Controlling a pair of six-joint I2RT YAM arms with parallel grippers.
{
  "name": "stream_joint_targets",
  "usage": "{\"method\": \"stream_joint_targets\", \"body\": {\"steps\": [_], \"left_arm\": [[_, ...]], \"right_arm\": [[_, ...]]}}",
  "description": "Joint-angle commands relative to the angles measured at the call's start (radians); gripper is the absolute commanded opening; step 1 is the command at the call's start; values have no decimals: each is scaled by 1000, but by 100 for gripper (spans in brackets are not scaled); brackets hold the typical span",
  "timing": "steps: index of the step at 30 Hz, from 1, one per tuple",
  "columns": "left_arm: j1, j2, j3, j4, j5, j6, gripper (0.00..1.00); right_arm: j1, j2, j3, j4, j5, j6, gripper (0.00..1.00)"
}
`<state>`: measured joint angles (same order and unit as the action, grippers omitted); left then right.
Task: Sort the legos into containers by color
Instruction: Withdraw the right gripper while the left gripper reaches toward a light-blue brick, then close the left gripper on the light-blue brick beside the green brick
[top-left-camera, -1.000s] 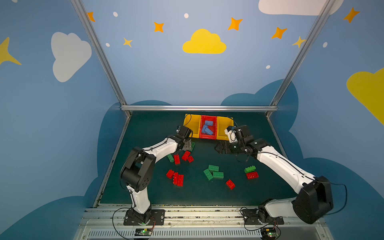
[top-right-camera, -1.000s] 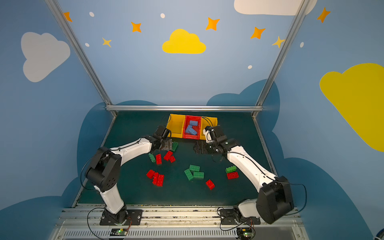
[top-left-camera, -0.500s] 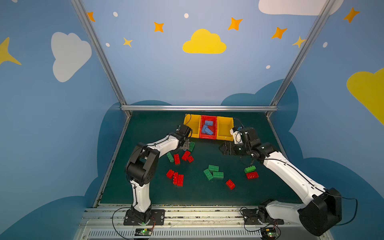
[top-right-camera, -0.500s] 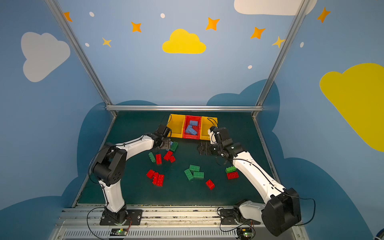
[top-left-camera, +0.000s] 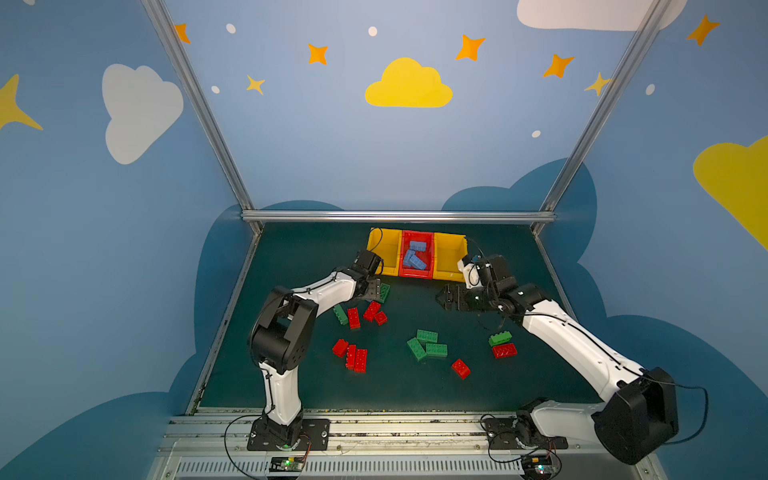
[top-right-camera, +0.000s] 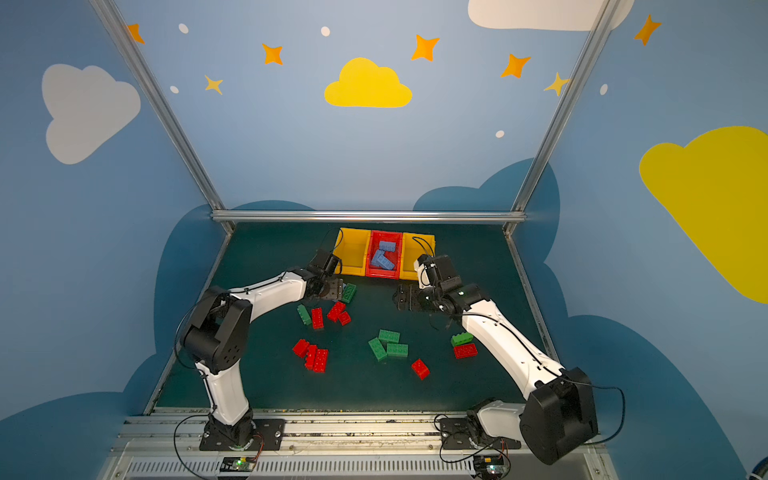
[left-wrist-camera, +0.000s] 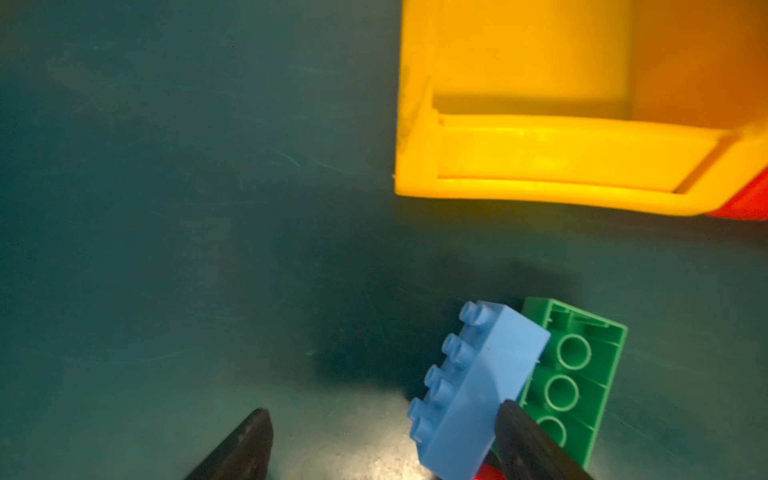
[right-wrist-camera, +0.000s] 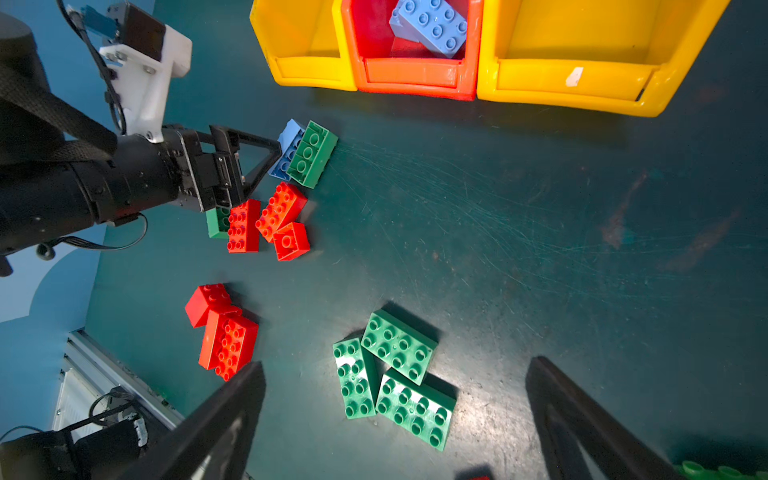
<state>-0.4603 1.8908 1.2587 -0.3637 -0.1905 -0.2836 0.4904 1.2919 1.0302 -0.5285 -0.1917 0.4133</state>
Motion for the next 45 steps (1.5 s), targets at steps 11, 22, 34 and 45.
{"method": "stream_joint_targets", "body": {"steps": [11,22,34,45], "left_arm": [[3,68,62,-27,21,26,79],[6,114,106,-43,29,32,69],[6,171,156,-60,57,21,43],[6,170,181,-112,46,-6,26]], "right_arm": [[-3,-3,51,-45,13,2,96],[-3,-10,39,-48,26,-3,96],[-6,-43,29,-54,40,-4,96],[-12,-83,1,-56,49,-3,96]]}}
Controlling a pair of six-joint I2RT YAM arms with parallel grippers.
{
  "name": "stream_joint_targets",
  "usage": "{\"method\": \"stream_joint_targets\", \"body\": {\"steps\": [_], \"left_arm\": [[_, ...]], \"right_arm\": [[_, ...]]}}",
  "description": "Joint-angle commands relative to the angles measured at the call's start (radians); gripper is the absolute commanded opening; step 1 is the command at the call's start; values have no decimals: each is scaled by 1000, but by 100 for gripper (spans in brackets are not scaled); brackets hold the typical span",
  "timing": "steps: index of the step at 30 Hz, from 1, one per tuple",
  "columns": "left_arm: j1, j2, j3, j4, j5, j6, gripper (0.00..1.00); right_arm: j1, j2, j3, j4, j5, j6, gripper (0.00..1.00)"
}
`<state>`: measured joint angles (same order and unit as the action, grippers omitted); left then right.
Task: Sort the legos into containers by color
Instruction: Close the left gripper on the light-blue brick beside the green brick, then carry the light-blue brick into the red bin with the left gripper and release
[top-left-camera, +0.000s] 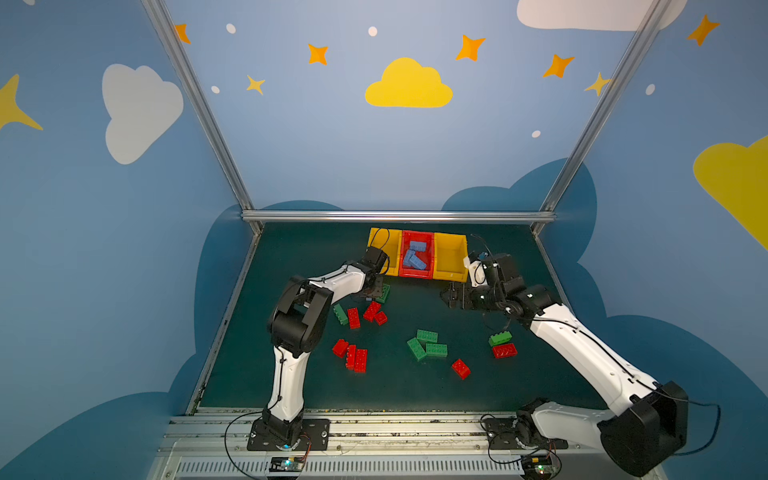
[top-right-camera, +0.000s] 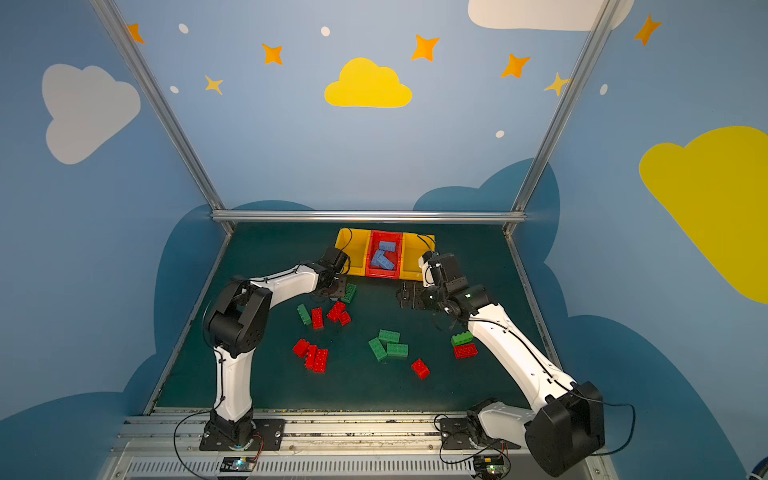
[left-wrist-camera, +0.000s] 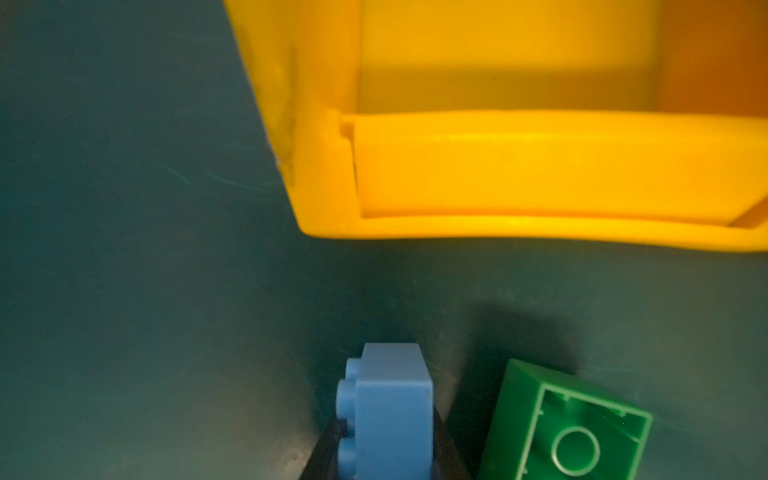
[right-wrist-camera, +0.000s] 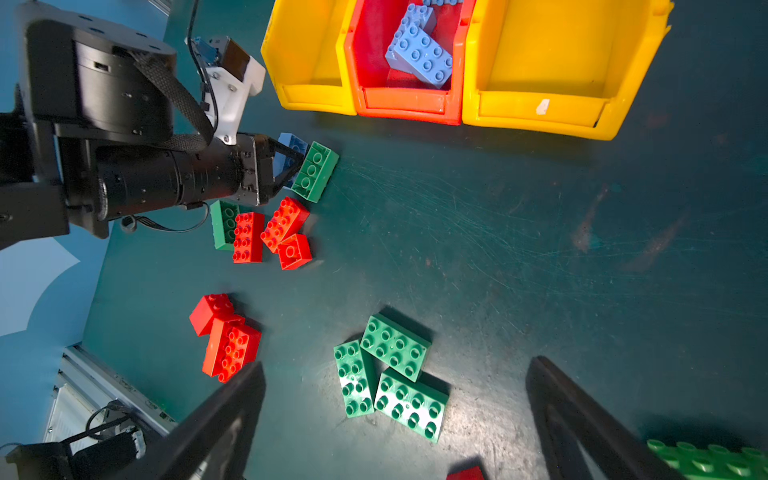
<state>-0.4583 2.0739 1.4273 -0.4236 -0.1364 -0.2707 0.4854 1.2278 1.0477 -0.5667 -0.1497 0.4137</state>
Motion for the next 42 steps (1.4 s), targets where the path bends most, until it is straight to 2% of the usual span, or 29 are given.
{"method": "stream_joint_targets", "body": {"steps": [1,10,16,22,30,33,35,38,40,42], "left_arm": [[4,-21,14,-65,-16,-25,26],[-20,-124,38,-149,-41,-45,25],[-75,-109,207,-232,-48,-25,25],[-122,58,555,-330,-23,12,26],[-133,434,1166,-454,24,28,25],[-131,530,1293,-442,31,36,25],[-124,552,1304,-405,46,28,26],[-107,564,1287,-350,81,6,31],[-98,574,1286,-330,105,-4,49],[-94,575,1285,-318,122,0,60]], "right_arm": [[-7,-22,-19,-19,8,-4,96],[-13,-70,-55,-9,12,-4,96],[-22,-103,-81,-9,6,-1,96],[-37,-136,-105,-8,-5,-3,96],[-60,-174,-120,-22,-25,8,96],[-71,-181,-115,-32,-24,10,96],[-79,-185,-112,-42,-22,9,96],[-92,-185,-112,-48,-24,8,96],[-100,-182,-107,-57,-24,6,96],[-106,-182,-100,-70,-21,3,96]]}}
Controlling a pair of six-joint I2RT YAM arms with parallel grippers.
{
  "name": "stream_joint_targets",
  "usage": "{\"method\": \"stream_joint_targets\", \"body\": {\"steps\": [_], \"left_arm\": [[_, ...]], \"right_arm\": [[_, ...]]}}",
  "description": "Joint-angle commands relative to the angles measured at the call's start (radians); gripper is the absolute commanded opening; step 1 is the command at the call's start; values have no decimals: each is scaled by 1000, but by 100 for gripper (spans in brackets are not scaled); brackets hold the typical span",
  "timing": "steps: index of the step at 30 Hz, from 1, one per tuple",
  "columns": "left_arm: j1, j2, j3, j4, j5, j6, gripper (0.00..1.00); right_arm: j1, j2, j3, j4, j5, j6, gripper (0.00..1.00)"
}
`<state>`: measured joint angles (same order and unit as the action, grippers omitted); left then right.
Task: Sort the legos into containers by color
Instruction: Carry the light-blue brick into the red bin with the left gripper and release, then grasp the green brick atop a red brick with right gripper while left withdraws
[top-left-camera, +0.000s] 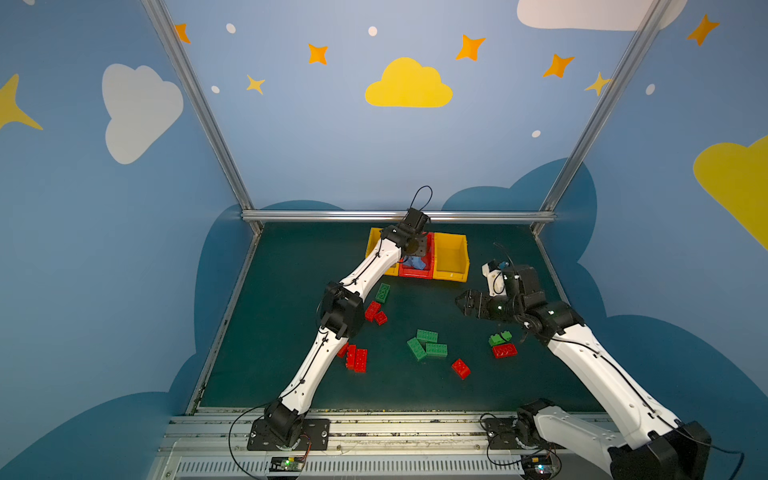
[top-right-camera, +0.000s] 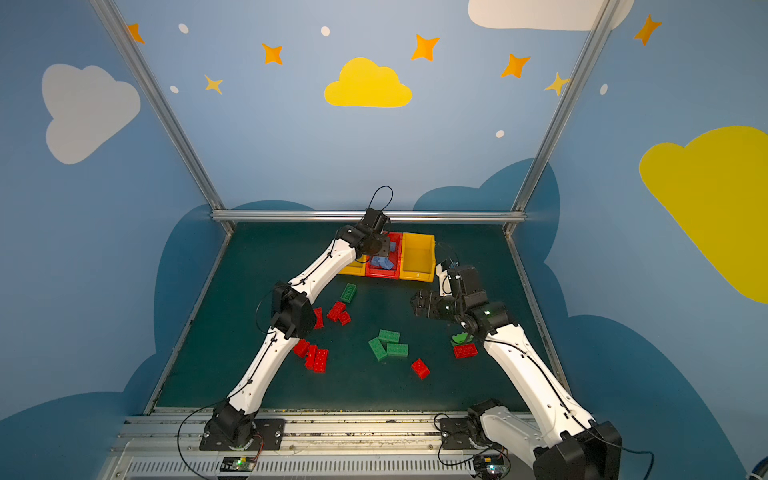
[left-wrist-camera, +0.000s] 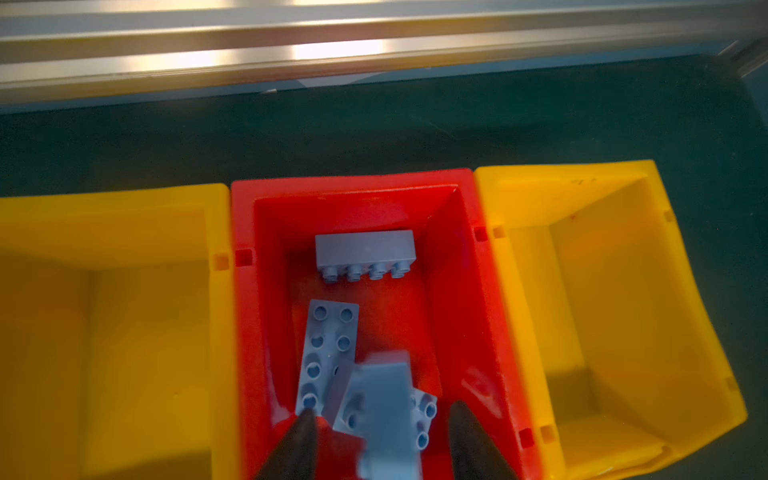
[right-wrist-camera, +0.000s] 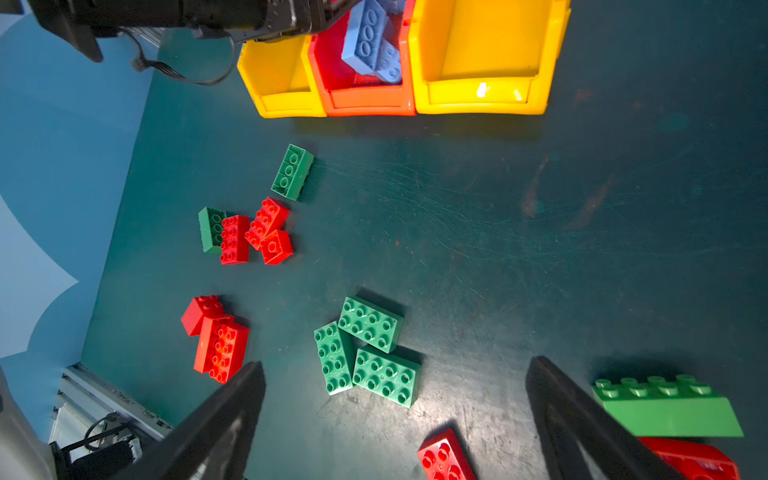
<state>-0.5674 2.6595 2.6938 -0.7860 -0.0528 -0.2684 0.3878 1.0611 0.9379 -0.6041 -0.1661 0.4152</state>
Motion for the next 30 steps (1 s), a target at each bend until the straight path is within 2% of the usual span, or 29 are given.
{"method": "stream_joint_targets", "body": {"steps": [1,5,7,10,11,12,17,20,26,30], "left_arm": [[11,-15,20,47,43,-3,63],[-7,-66,14,23,77,4,65],[-25,-115,-11,0,63,32,73],[-49,-222,-123,-31,50,62,90],[-56,-272,-196,-23,50,69,99],[-63,-323,-278,0,44,75,100],[-101,-711,-907,305,7,53,100],[-101,-890,-1190,430,16,-7,100],[-101,-1114,-1562,558,-13,-102,100],[-102,-1170,-1698,620,3,-159,100]], "right_arm": [[-10,-16,10,-35,-3,0,96],[-12,-24,2,-36,12,17,96],[-14,-24,-16,-29,55,44,96],[-21,-12,-49,-28,164,89,96],[-32,-1,-62,-28,192,102,96],[-47,12,-71,-31,216,117,96],[-147,69,-135,-22,242,227,96],[-178,76,-159,-5,262,252,96],[-217,79,-207,-2,289,299,96],[-240,94,-240,12,290,322,96]]}}
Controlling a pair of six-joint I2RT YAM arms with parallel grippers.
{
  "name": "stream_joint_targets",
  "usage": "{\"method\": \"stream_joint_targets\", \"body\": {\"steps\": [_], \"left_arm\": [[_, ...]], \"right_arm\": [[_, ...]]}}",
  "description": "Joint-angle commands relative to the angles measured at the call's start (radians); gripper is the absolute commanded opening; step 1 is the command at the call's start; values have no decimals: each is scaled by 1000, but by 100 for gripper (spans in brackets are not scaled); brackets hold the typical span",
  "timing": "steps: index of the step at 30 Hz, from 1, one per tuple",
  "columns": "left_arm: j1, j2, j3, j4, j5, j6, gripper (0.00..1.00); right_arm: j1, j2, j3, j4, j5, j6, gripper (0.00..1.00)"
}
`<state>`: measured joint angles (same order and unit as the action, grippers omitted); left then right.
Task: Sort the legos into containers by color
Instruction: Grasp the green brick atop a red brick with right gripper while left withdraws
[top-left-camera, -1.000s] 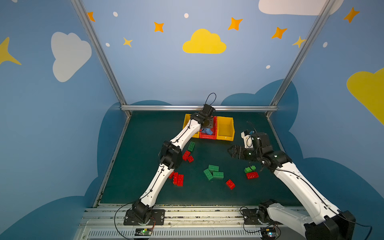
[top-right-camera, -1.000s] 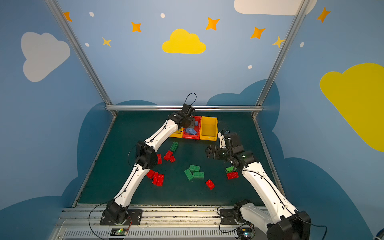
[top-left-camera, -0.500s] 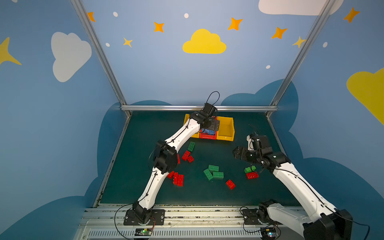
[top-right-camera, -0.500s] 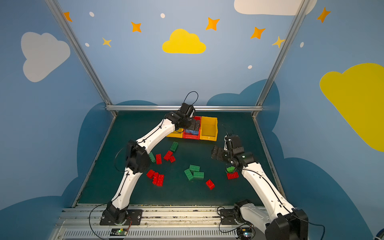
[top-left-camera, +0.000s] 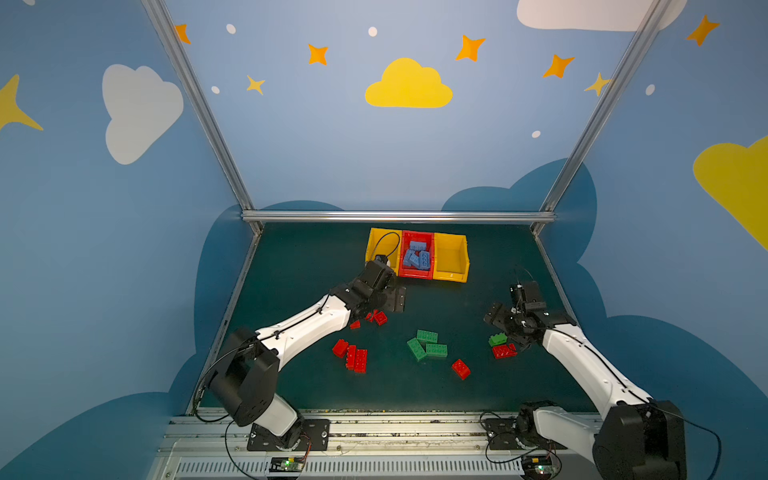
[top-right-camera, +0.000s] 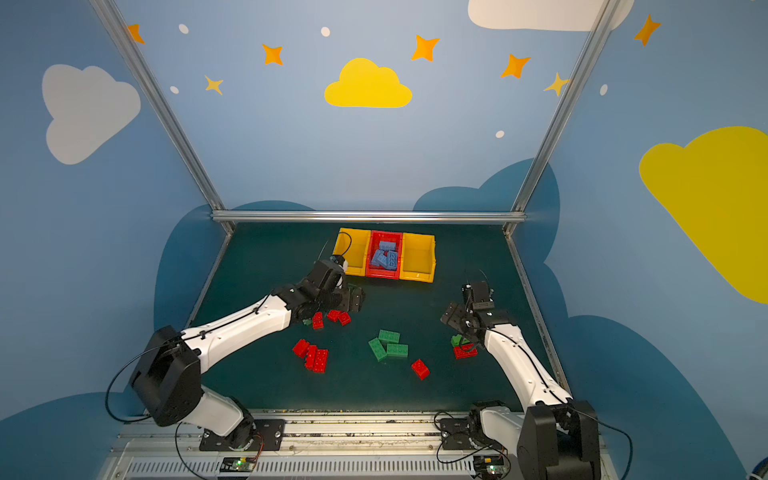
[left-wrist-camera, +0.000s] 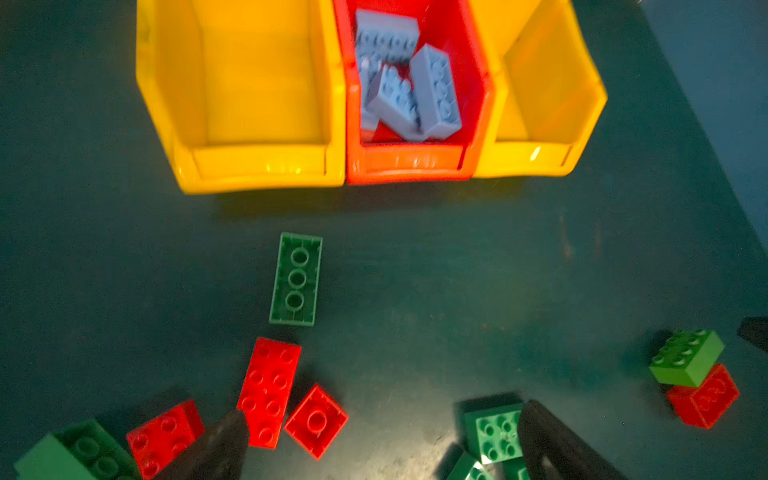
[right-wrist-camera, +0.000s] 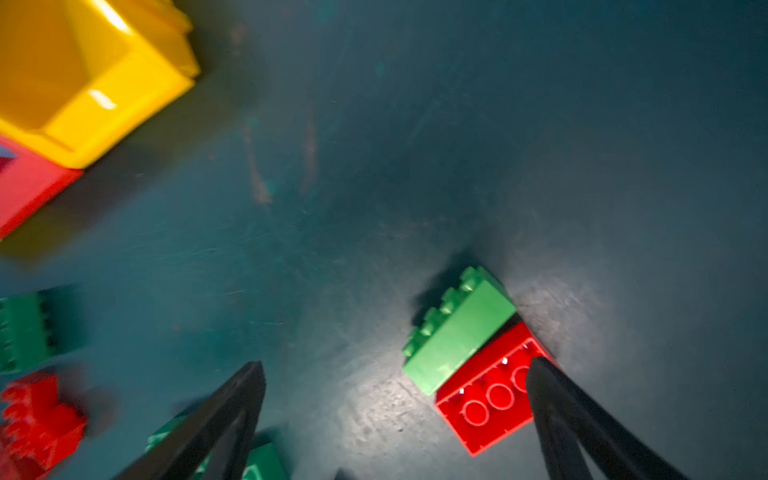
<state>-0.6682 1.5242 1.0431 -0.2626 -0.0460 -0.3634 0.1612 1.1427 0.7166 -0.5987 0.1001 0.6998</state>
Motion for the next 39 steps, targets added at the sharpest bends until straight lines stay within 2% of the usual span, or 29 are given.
{"method": "stream_joint_targets", "body": {"steps": [1,12,19,24,29,32,37,39], "left_arm": [[0,-41,-66,104,3,-73,100],[-3,-96,-117,82,-9,-65,100],[-2,-163,-153,68,-39,-62,100],[-2,-196,-174,40,-67,-66,100],[-2,-225,-189,14,-99,-59,100],[-2,-229,-193,2,-112,-60,100],[-2,-239,-197,-7,-119,-59,100],[-2,-247,-202,-12,-127,-61,100]], "right_arm": [[-16,19,-25,9,23,40,96],[-55,105,-40,77,-16,6,94],[-63,211,-7,103,-36,-29,91],[-56,261,2,125,-99,-37,74],[-39,272,-2,126,-100,-39,65],[-33,299,2,128,-91,-42,56],[-28,359,28,132,-97,-60,33],[-26,381,40,131,-91,-68,31]]}}
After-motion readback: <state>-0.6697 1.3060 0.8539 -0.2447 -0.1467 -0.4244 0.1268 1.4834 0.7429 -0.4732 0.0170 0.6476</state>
